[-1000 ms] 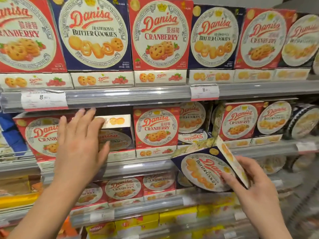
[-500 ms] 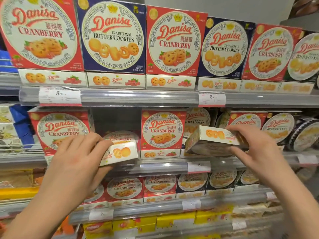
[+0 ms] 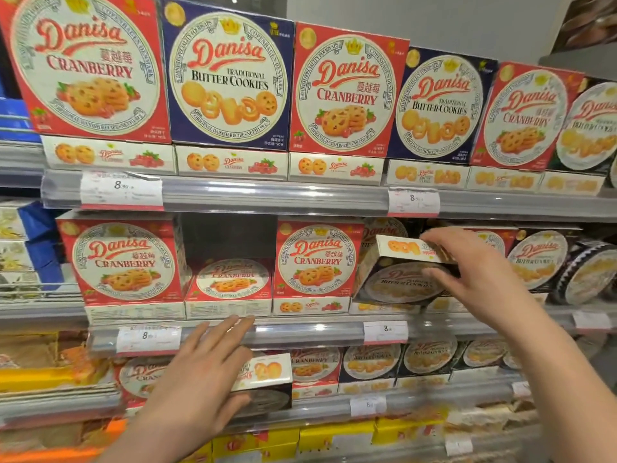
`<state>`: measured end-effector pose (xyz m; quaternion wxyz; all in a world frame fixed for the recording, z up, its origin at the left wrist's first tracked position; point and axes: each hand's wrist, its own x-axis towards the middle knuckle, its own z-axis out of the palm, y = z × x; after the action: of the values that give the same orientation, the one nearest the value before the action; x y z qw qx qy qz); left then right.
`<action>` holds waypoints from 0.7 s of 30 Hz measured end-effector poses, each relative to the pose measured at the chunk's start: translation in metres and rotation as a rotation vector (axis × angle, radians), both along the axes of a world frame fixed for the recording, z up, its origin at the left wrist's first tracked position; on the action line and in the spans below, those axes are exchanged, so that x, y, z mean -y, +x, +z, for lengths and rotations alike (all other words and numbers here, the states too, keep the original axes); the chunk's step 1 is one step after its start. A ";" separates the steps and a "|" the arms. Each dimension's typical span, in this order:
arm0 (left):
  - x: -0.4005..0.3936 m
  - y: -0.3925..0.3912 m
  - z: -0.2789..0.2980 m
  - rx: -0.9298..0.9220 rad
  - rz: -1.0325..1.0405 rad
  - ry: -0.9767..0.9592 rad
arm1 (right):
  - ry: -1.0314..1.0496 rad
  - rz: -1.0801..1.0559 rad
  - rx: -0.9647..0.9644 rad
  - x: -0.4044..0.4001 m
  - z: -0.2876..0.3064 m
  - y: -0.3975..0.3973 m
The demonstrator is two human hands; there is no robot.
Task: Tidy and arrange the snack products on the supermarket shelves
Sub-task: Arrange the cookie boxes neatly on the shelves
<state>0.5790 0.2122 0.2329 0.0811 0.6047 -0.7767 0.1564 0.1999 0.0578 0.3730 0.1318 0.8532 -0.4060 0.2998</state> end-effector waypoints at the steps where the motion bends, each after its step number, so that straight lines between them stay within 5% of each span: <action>1: 0.003 0.000 -0.003 0.003 0.000 0.007 | -0.050 -0.017 -0.018 0.002 -0.001 0.002; 7: 0.016 -0.003 -0.020 0.017 0.005 0.058 | -0.306 -0.108 -0.095 0.014 -0.024 0.017; 21: 0.028 -0.006 -0.035 -0.071 -0.011 0.013 | -0.235 -0.232 -0.321 0.045 -0.010 0.032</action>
<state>0.5733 0.1840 0.1975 0.1055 0.6062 -0.7776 0.1291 0.2321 0.0126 0.3628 0.3267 0.8162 -0.4377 0.1883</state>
